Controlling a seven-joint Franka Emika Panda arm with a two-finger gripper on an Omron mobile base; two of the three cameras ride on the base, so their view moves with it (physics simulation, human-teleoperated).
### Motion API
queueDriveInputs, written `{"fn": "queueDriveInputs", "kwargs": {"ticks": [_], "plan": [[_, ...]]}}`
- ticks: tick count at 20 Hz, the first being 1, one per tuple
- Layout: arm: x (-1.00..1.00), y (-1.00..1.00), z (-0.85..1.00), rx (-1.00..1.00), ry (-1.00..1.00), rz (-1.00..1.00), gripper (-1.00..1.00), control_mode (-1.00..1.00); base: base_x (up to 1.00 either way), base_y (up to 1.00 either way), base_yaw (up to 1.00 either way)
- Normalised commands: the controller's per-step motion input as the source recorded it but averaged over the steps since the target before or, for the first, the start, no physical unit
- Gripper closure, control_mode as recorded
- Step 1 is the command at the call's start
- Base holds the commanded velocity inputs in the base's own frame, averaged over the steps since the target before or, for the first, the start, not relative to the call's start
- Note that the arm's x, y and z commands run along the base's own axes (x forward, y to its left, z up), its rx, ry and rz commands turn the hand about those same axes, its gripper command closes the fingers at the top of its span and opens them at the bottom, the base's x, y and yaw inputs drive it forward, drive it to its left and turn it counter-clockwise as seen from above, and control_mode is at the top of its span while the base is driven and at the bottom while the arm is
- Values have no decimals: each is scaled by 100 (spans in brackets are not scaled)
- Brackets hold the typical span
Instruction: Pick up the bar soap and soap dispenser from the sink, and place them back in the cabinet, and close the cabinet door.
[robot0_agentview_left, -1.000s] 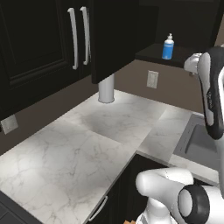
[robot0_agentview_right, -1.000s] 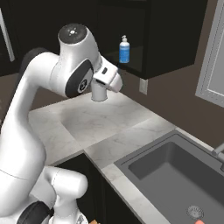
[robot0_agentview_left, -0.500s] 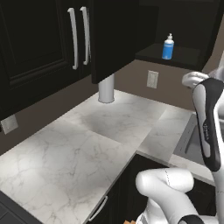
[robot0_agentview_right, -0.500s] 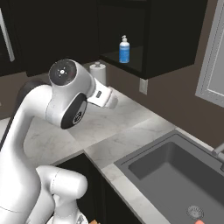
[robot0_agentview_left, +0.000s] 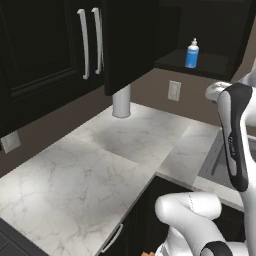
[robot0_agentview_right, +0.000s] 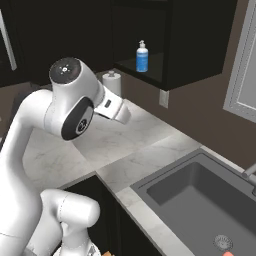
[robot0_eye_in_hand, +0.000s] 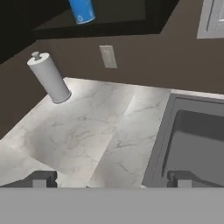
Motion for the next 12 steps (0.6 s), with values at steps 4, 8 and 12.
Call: {"fn": "queueDriveInputs", "kwargs": {"ticks": [4,8,12], "plan": [[-17,4,10,0,25,0,-100,-100,0,0,0],[-26,1,0,0,18,2,-100,-100,0,0,0],[-38,1,-13,0,11,4,-100,-100,0,0,0]]}}
